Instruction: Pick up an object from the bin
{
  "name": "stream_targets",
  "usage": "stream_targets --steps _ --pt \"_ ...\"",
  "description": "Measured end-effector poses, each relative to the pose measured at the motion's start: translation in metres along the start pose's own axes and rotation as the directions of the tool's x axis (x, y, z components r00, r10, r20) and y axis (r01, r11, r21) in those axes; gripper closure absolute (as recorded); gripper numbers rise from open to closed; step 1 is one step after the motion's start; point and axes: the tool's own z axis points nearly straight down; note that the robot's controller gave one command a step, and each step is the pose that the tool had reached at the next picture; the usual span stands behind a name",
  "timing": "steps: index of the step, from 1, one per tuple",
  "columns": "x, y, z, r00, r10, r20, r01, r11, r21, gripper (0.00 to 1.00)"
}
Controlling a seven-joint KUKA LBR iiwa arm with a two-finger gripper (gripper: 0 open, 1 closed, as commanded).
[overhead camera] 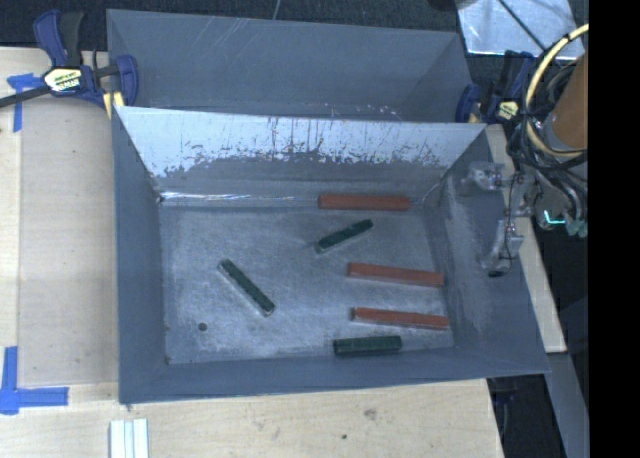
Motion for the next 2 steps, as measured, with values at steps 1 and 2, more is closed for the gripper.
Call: stream_targets --steps 1,2 --pt "-0.002 0.001 -0.004 1.000 -0.003 0.008 0.003 1.000 0.002 0.00" --pt "0.035 0.047 0.077 0.993 -0.121 0.006 0.121 0.993 0.001 1.00"
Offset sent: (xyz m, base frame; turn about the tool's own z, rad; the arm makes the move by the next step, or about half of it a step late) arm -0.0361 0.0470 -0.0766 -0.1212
